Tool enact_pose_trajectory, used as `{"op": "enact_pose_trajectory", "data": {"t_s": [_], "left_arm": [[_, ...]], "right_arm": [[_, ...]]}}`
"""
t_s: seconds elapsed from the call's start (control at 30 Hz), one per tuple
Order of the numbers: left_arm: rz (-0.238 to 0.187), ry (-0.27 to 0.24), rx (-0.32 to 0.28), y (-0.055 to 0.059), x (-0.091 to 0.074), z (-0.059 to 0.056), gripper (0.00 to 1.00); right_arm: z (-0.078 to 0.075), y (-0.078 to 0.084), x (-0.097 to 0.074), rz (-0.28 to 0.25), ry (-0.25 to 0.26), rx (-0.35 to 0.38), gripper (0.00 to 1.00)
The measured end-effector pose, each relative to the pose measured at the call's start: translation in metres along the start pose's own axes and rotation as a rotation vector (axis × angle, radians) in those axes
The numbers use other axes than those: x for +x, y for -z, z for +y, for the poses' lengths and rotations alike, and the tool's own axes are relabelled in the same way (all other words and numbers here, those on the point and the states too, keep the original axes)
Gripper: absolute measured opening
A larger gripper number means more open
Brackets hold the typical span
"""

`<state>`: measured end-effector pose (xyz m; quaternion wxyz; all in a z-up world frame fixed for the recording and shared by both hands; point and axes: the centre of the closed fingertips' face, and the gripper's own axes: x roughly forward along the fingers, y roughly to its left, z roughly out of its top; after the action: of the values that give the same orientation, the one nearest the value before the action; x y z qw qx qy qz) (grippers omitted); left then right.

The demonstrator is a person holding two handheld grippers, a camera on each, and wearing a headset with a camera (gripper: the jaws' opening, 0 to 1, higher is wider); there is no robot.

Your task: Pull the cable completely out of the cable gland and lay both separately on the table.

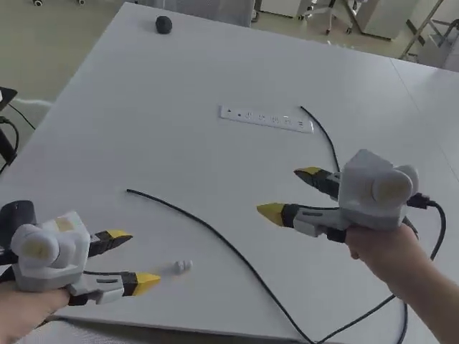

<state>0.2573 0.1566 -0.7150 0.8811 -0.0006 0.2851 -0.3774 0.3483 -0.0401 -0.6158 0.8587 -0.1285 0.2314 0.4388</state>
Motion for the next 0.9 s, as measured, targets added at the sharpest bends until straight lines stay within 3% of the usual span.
{"op": "enact_pose_trajectory", "data": {"t_s": [0.6,0.7,0.8,0.9], "left_arm": [[-0.014,-0.107,-0.048,0.012,-0.056,0.014,0.72],[-0.004,-0.109,-0.056,0.018,-0.061,0.012,0.73],[0.003,-0.113,-0.089,0.026,-0.067,0.012,0.74],[0.021,-0.112,-0.09,0.032,-0.068,0.01,0.75]], "right_arm": [[0.028,0.074,-0.047,0.032,0.022,0.144,0.77],[0.035,0.092,-0.05,0.06,0.019,0.156,0.79],[0.043,0.108,-0.051,0.078,0.006,0.214,0.82],[0.048,0.126,-0.052,0.124,0.003,0.244,0.83]]}}
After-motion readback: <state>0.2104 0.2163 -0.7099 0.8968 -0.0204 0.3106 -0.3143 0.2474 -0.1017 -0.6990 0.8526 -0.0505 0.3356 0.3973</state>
